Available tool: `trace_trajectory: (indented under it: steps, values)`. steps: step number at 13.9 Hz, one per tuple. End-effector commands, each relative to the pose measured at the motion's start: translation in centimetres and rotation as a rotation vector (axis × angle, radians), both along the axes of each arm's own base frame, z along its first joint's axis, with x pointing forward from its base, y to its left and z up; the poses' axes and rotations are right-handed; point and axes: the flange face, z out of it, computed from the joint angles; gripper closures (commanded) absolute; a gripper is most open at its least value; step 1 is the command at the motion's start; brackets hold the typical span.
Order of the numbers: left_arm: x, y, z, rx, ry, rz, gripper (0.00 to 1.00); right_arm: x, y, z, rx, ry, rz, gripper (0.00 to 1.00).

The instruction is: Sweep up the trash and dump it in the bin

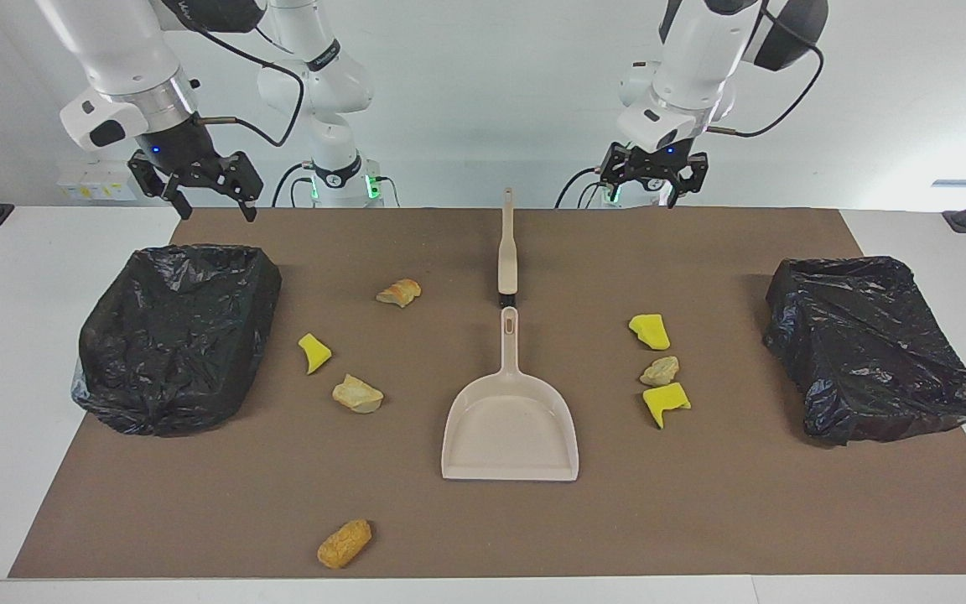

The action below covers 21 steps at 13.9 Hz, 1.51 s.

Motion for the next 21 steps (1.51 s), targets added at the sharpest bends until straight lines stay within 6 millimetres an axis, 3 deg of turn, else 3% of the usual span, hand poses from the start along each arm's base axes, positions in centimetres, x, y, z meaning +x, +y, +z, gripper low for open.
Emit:
trace_trajectory:
  steps: [1, 3, 5, 8, 10, 13, 15, 18, 19, 20, 21]
  values:
    - [-2.9, -1.6, -1.0, -0.031, -0.021, 0.023, 0.0, -0.6, 0.1, -0.1, 0.014, -0.001, -0.002, 0.0]
    - [-4.8, -4.7, -3.2, -0.031, -0.019, 0.018, 0.0, -0.6, 0.2, -0.1, 0.014, -0.002, 0.0, 0.0]
    - [-7.9, -7.0, -6.2, -0.033, -0.026, -0.002, 0.0, -0.6, 0.2, -0.1, 0.014, -0.002, 0.0, 0.0]
    - [-10.6, -10.4, -12.9, -0.018, 0.024, -0.039, 0.0, -0.6, 0.2, -0.1, 0.016, 0.001, 0.003, 0.0]
    - [-12.4, -12.0, -15.6, -0.016, 0.025, -0.049, 0.0, -0.7, 0.2, -0.1, 0.016, 0.002, 0.003, 0.0]
    - [-13.2, -12.6, -17.1, -0.021, 0.036, -0.029, 0.0, -0.7, 0.5, -0.1, 0.016, 0.002, 0.001, 0.0]
    - [-15.1, -13.5, -18.1, -0.01, 0.06, -0.044, 0.0, -0.7, 0.4, -0.2, 0.016, 0.004, 0.004, 0.0]
    - [-15.3, -13.3, -19.0, -0.022, 0.049, -0.037, 0.0, -1.9, 0.6, -0.8, 0.015, 0.019, -0.004, 0.0]
    - [-15.8, -13.6, -19.6, -0.012, 0.056, -0.038, 0.0, -1.3, 1.4, -0.8, 0.014, -0.011, 0.018, 0.0]
    - [-16.4, -14.1, -20.5, -0.002, 0.06, -0.039, 0.0, -0.9, 3.5, -1.5, 0.012, -0.006, 0.048, 0.0]
    - [-16.2, -14.4, -20.7, -0.013, 0.051, -0.032, 0.0, -0.2, 4.1, -2.8, 0.013, 0.017, 0.054, 0.0]
